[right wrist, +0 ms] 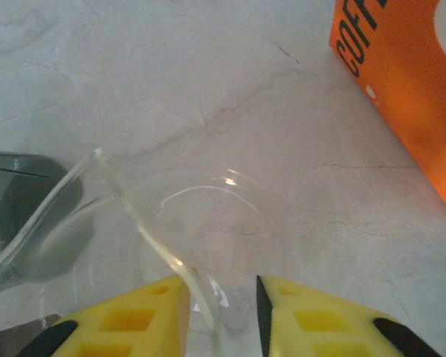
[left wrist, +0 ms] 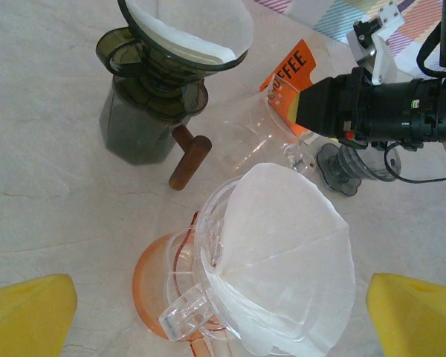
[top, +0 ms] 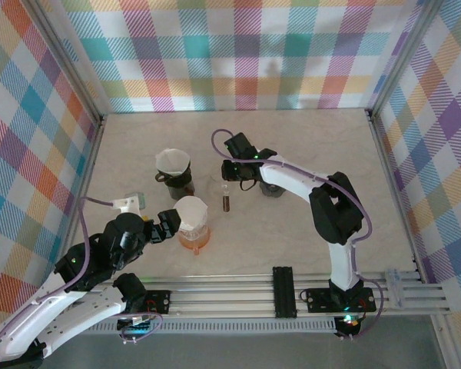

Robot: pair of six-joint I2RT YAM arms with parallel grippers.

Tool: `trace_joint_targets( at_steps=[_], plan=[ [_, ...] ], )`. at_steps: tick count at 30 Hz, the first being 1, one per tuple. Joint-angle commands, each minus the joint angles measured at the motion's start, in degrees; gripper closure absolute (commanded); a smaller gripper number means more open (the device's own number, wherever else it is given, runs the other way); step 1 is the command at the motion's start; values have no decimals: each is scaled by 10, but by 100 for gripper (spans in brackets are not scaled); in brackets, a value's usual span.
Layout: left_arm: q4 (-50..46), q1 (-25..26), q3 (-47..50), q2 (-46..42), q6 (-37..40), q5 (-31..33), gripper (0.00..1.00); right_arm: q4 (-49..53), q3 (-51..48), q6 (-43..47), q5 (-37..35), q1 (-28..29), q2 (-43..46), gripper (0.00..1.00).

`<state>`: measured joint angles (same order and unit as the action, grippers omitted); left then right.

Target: Place the coffee filter in the dripper

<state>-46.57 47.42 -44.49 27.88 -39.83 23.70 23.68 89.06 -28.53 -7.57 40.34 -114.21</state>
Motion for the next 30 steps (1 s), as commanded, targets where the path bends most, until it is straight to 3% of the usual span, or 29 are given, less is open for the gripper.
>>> trace_joint_targets(
  at_steps=[1,7,19,30],
  plan=[
    [-12,-7,-9,-9,-3,15,0,34,7,15,-10,-1,6,74],
    [-16,-6,-10,-11,-2,13,0,39,-43,33,-10,1,63,83],
    [-9,-6,1,-20,-3,12,0,123,-202,90,-30,23,262,86],
    [1,-7,9,-15,-6,4,0,204,-238,106,-79,85,283,86]
  ],
)
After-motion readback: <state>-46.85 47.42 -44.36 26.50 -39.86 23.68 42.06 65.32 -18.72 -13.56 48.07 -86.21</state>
